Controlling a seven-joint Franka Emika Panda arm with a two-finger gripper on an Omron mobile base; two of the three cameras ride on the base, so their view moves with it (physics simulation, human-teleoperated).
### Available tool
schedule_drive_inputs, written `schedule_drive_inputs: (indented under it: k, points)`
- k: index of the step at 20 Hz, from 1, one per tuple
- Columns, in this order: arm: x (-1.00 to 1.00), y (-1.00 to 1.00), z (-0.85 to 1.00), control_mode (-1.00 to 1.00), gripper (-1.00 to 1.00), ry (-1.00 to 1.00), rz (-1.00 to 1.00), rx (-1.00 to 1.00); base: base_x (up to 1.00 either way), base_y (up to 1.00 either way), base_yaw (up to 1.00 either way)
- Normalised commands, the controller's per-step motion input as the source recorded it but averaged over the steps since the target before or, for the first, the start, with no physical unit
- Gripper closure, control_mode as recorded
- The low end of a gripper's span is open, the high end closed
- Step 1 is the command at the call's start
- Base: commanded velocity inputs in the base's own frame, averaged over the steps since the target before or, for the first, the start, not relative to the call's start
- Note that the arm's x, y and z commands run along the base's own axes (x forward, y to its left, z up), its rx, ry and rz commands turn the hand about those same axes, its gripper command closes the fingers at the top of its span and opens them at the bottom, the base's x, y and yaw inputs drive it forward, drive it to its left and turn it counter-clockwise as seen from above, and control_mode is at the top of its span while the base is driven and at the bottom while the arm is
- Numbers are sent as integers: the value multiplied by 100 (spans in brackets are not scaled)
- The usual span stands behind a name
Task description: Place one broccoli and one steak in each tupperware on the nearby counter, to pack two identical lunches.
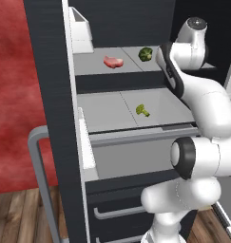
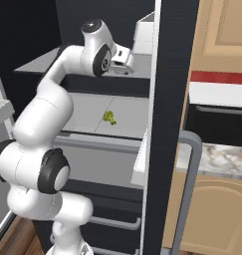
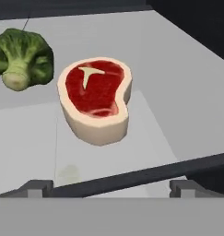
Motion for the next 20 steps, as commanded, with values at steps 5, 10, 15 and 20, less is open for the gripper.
schedule_drive_inputs:
  k: [5,10,15,20]
  points:
    - [48,-5,-3,-100,-100,1,11,0,0,0,0]
    - [43,0,-7,-100,-100,0,7,0,0,0,0]
    - [41,0,-13,-100,-100,0,2,0,0,0,0]
    - [11,0,-21,-100,-100,0,0,0,0,0,0]
